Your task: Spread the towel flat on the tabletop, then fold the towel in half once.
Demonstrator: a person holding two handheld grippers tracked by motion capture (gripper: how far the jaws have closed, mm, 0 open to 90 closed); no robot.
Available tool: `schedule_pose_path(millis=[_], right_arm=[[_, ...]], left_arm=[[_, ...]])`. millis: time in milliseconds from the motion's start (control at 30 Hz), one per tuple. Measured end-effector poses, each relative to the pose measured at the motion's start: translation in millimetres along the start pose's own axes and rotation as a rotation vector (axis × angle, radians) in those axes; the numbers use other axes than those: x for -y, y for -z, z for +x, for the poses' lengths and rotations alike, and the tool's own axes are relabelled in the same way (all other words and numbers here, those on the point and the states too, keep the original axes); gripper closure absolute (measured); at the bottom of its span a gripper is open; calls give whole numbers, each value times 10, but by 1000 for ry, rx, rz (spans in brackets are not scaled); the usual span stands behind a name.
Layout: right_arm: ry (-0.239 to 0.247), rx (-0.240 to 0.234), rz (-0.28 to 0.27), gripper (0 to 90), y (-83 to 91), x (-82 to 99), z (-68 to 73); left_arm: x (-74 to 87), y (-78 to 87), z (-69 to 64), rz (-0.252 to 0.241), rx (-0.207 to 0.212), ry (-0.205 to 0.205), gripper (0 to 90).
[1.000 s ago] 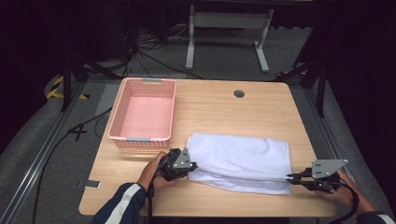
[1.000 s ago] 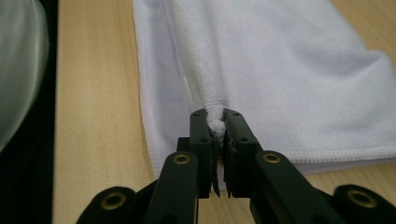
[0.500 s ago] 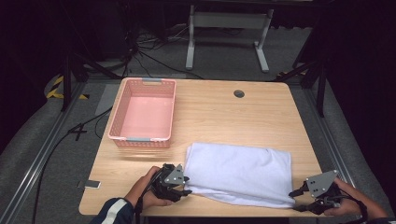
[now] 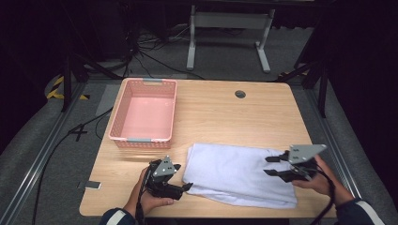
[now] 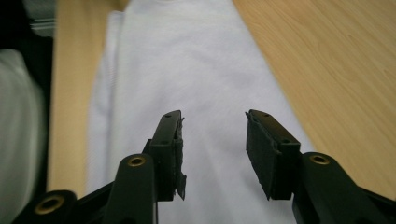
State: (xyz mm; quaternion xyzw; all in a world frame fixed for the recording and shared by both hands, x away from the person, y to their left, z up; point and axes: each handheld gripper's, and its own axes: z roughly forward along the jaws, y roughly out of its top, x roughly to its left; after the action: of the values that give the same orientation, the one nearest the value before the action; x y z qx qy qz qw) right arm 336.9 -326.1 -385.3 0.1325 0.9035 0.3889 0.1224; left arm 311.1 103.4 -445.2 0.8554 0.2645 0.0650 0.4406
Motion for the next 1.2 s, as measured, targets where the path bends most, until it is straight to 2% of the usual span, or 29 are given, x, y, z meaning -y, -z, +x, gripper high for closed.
schedule_pose_path(millis=[33,67,100,200,267,367,400,433,500,533,600,700,833,867,933,1067,1133,1200], right_arm=[[-4,-12,-2,548,-149,-108,-53],[-19,-15,-4,548,-220,-160,-78],[-29,-22,-1,547,-321,-228,-115],[-14,-40,18,541,-616,-420,-202],[-39,-65,29,532,-821,-552,-278],[-44,-73,49,528,-1075,-711,-362],[-47,-83,59,526,-1143,-756,-378],[-47,-83,59,526,-1143,-756,-378],[-56,-82,77,519,-1284,-855,-405],[-44,-80,90,512,-1336,-894,-411],[-31,-78,109,506,-1456,-972,-427],[-16,-79,140,491,-1636,-1041,-437],[-26,-100,145,483,-1841,-1079,-454],[-43,-106,141,484,-1883,-1091,-452],[-38,-129,135,482,-1928,-1112,-441],[-29,-134,154,476,-2012,-1136,-413],[-32,-135,174,470,-2069,-1127,-408],[-29,-139,185,462,-2105,-1120,-410]], left_arm=[[2,-18,-3,9,-10,2,217],[3,-37,-4,24,-23,11,207],[4,-48,2,24,-14,19,203],[-7,-78,-25,16,-12,9,202],[-5,-103,-44,33,-26,-2,194],[14,-143,-49,46,-27,9,188],[16,-154,-49,54,-39,6,190],[16,-154,-49,54,-39,6,189],[21,-171,-44,54,-37,15,189],[16,-179,-42,64,-48,12,188],[14,-191,-41,56,-43,10,178],[18,-205,-42,56,-57,27,176],[41,-257,-31,99,-75,16,168],[40,-269,-35,111,-89,14,168],[33,-284,-37,114,-82,6,168],[40,-314,-44,132,-78,3,167],[66,-368,-63,169,-77,-19,167],[71,-366,-77,173,-83,-33,154]])
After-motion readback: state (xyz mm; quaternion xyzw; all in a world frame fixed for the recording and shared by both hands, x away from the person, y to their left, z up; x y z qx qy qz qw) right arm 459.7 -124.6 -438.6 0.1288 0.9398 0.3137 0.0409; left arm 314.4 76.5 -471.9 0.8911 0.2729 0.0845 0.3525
